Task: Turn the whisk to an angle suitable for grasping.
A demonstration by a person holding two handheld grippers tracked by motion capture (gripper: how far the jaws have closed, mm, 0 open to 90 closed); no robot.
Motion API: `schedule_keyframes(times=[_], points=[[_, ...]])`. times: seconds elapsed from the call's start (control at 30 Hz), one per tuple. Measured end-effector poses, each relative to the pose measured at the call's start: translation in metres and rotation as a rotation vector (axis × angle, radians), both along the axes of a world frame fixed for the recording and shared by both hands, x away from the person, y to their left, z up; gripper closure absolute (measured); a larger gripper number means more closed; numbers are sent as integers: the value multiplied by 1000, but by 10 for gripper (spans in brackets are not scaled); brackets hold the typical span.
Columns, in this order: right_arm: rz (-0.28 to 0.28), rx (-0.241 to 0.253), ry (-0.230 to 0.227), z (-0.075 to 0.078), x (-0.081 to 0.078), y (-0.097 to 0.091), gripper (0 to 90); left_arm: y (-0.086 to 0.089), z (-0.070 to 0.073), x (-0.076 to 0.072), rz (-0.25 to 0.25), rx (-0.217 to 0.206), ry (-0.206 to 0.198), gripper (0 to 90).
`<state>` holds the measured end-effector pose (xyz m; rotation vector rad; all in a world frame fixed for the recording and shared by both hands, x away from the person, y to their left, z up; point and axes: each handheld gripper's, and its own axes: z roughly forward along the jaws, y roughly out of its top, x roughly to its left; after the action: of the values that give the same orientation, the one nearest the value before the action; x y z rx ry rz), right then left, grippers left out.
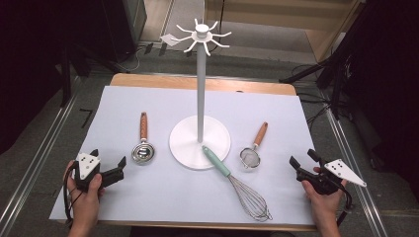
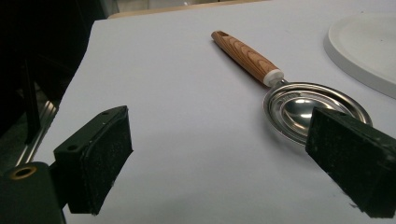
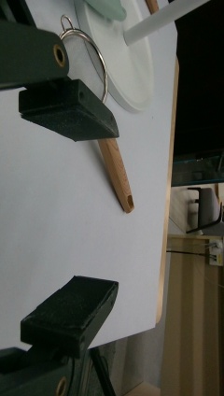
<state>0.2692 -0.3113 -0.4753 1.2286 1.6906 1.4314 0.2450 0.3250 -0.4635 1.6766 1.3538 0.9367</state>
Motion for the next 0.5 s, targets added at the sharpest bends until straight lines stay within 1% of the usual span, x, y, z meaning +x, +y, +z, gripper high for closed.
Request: schedule_keyframes(times=[0.07,0.13,0.2,0.23,0.27,0.33,0.4,0.47,0.5], points=[[16,2,-3,2,0,1,215,0,0,0,-1,-1,5,77],[17,-23,2,4,0,5,213,0,0,1,-2,2,7,77],[19,-27,6,4,0,6,218,0,0,1,-3,4,9,77],[20,-31,15,6,0,9,238,0,0,1,-1,2,7,77],[38,-28,20,11,0,13,289,0,0,1,0,-5,5,77],[71,-30,20,15,0,19,343,1,0,0,2,-9,3,77],[98,-46,27,18,1,27,372,0,0,0,2,-8,4,77],[107,-54,32,20,1,29,382,0,0,0,1,-5,4,77],[118,-55,39,22,1,35,405,0,0,0,2,-5,4,77]])
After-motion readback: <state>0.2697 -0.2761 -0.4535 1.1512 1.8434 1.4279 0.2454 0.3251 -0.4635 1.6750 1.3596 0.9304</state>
